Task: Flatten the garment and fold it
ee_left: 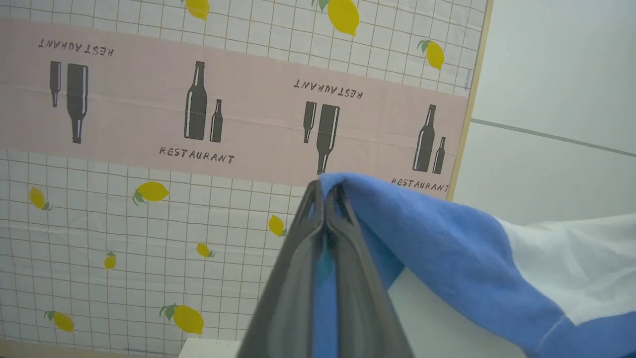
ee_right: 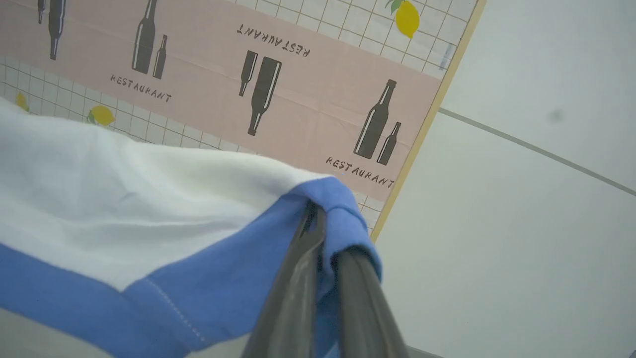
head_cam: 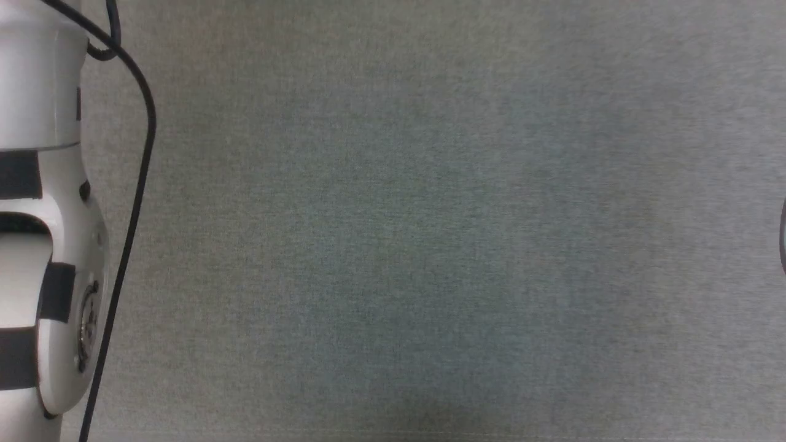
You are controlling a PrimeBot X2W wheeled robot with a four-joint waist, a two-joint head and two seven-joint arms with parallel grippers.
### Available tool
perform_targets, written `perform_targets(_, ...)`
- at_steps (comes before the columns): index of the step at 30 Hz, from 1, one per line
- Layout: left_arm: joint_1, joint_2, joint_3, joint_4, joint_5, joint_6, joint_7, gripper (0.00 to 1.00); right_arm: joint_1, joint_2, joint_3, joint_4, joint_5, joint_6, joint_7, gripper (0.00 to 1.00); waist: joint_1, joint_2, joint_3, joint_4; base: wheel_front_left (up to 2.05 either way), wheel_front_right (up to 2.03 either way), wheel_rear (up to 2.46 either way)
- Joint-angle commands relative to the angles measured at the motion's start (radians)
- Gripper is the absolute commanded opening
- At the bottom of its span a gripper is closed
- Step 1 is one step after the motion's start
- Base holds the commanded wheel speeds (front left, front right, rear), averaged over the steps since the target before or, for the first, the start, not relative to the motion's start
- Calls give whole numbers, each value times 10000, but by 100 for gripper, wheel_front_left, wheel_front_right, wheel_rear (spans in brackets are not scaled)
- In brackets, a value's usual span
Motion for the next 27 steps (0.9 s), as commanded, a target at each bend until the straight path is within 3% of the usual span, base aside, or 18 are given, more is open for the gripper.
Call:
perform_targets(1, -84, 18, 23, 37, -69, -136, -199, 0, -105, 6, -18, 43, -150, -13, -249, 0, -2, 0, 717, 352, 0, 0, 0)
perform_targets(9, 284, 298, -130, -59, -298, -866, -687, 0, 469, -58, 58, 295, -105, -13, -1352, 0, -2, 0, 1237, 590, 0, 0, 0)
perform_targets(17, 2885, 615, -692, -1134, -395, -1108, -915, 0, 2749, -289, 1025, -349, 1684, -13, -1859, 0, -2, 0, 602, 717, 0, 0, 0)
perform_targets(21, 4834, 705, -841, -2129, -394, -1028, -990, 0, 4441, -562, 1594, -1472, 2659, -13, -1608, 0, -2, 0, 79, 709, 0, 0, 0)
perform_targets(27, 7976, 684, -1050, -4264, -161, -351, -1047, 0, 7579, -964, 1762, -4329, 3835, -13, -633, 0, -2, 0, -625, 780, 0, 0, 0)
